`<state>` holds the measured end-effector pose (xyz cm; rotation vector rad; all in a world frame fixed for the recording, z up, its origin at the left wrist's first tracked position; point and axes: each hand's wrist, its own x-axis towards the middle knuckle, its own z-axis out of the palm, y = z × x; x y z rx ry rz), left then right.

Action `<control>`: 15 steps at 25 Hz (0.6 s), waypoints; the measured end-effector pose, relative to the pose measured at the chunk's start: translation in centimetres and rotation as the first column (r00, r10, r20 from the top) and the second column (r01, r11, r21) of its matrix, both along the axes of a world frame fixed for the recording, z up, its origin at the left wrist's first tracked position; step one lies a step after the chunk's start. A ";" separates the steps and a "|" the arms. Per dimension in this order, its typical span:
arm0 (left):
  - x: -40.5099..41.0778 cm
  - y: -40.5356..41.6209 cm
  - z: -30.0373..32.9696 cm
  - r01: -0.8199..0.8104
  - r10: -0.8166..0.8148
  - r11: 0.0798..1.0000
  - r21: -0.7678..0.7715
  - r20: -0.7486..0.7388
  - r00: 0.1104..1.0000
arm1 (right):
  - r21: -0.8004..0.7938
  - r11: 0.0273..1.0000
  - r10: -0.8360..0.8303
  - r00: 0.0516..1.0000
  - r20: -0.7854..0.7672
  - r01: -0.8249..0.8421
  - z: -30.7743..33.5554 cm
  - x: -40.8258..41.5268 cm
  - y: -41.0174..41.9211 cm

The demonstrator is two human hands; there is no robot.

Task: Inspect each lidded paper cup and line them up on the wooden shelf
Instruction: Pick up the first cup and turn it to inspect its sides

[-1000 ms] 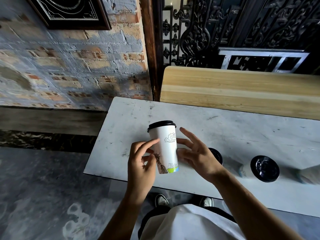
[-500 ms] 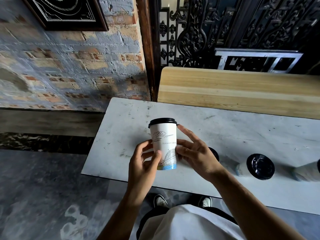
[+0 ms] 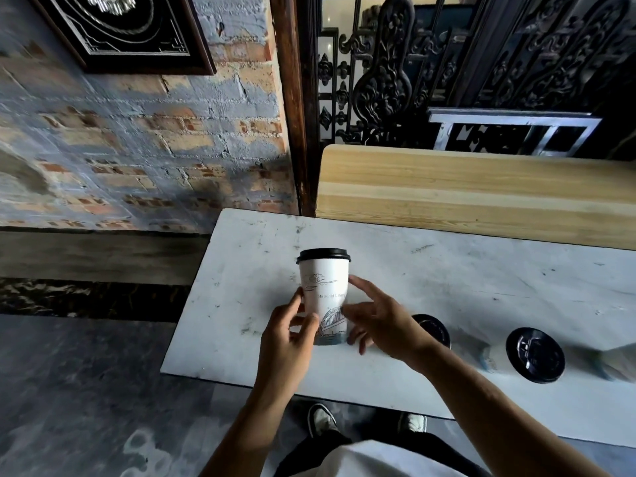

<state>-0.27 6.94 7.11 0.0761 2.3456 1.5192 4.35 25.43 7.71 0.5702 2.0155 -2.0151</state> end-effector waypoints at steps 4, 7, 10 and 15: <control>-6.1 2.0 -0.1 0.153 -0.152 0.988 -0.004 0.042 0.987 | 0.231 0.967 0.105 0.994 0.038 -0.111 -0.3 -5.1 2.4; -10.6 5.7 -0.5 0.200 -0.201 0.980 0.015 0.071 0.977 | 0.442 0.885 0.141 0.989 0.044 -0.146 -0.4 -9.6 5.7; -16.0 10.3 -2.1 0.199 -0.199 0.980 0.010 0.122 0.972 | 0.514 0.850 0.119 0.993 0.028 -0.116 -2.0 -14.2 9.7; -27.5 19.4 -8.1 0.200 -0.198 0.979 -0.030 0.066 0.978 | 0.655 0.754 0.087 0.995 -0.041 -0.039 -7.7 -25.8 16.9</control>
